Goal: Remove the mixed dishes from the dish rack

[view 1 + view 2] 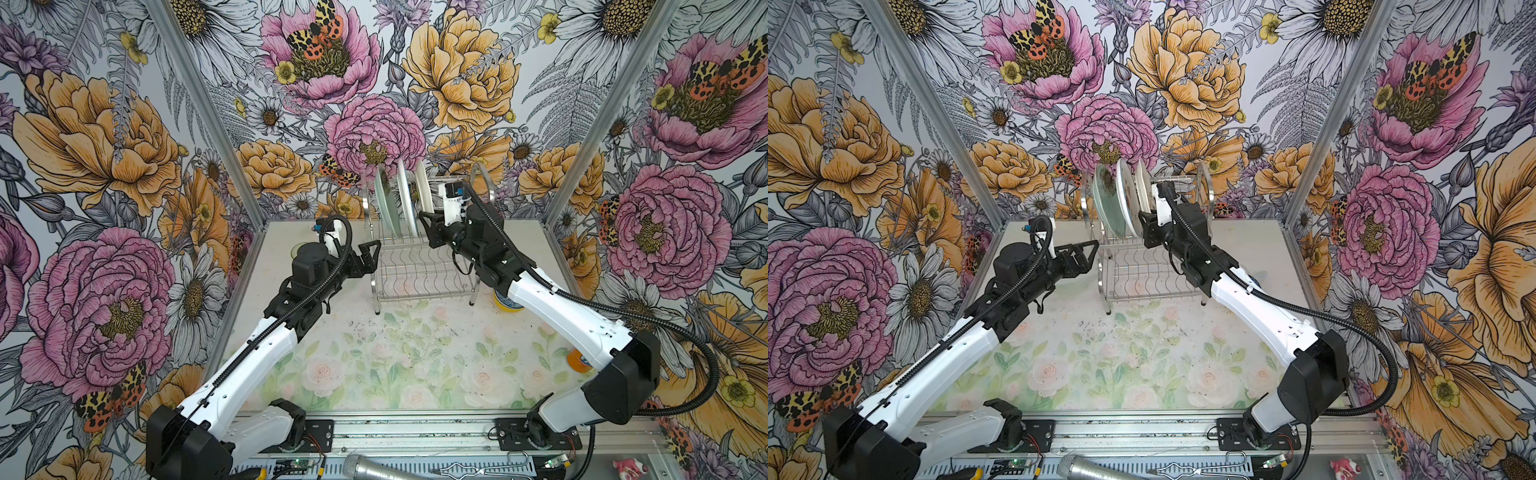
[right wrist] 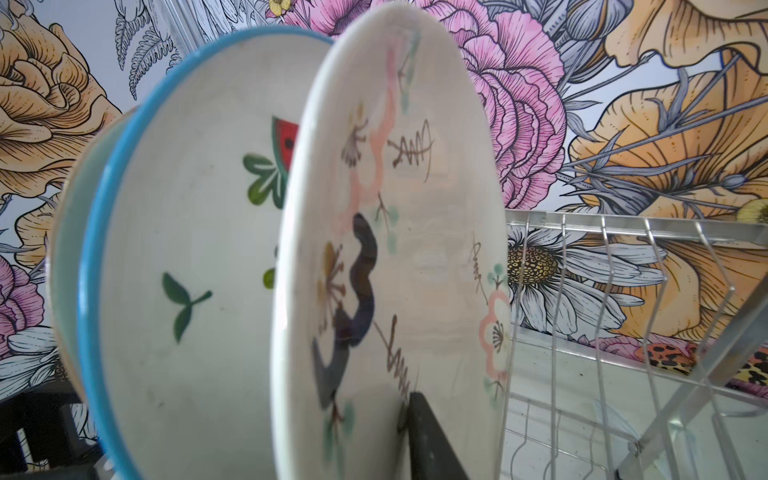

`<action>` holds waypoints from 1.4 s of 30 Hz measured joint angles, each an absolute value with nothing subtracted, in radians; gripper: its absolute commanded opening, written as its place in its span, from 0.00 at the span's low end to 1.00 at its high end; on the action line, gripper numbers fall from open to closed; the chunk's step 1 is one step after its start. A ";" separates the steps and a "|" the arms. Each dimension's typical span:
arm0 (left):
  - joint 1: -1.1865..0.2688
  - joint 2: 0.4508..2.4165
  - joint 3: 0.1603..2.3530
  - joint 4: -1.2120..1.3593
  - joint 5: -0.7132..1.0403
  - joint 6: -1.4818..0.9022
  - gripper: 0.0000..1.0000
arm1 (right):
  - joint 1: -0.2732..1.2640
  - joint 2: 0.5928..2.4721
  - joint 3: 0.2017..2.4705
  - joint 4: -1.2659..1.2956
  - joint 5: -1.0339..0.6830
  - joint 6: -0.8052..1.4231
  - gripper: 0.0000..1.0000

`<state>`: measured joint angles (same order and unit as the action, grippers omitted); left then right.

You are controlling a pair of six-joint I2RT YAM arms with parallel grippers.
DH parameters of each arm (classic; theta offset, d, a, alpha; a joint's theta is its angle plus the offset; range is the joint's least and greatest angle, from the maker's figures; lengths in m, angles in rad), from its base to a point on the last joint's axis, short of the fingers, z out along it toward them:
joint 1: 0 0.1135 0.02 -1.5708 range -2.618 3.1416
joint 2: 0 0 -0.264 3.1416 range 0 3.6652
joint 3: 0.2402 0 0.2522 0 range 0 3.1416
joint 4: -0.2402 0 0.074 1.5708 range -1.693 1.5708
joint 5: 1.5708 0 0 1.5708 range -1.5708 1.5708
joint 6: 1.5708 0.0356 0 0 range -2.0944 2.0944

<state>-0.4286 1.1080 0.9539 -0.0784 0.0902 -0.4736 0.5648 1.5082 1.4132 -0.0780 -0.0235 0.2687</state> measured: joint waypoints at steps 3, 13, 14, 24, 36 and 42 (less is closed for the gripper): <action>-0.423 1.108 0.952 -0.076 0.096 -0.474 0.99 | 0.564 1.510 1.413 -0.075 -0.011 0.268 0.26; -0.420 1.105 0.937 -0.055 0.106 -0.477 0.99 | 0.563 1.514 1.424 -0.065 0.039 0.268 0.16; -0.420 1.103 0.937 -0.055 0.106 -0.477 0.99 | 0.563 1.514 1.424 -0.063 0.042 0.268 0.16; -0.420 1.090 0.936 -0.055 0.106 -0.477 0.99 | 0.559 1.514 1.425 -0.056 0.060 0.259 0.08; -0.420 1.090 0.934 -0.055 0.106 -0.477 0.99 | 0.559 1.514 1.425 -0.055 0.051 0.215 0.00; -0.420 1.090 0.934 -0.055 0.107 -0.477 0.99 | 0.555 1.514 1.424 -0.055 0.028 0.173 0.00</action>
<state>-0.4202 1.0901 0.9344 -0.0551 0.1070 -0.4770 0.5549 1.5135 1.4242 -0.0547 0.0277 0.1730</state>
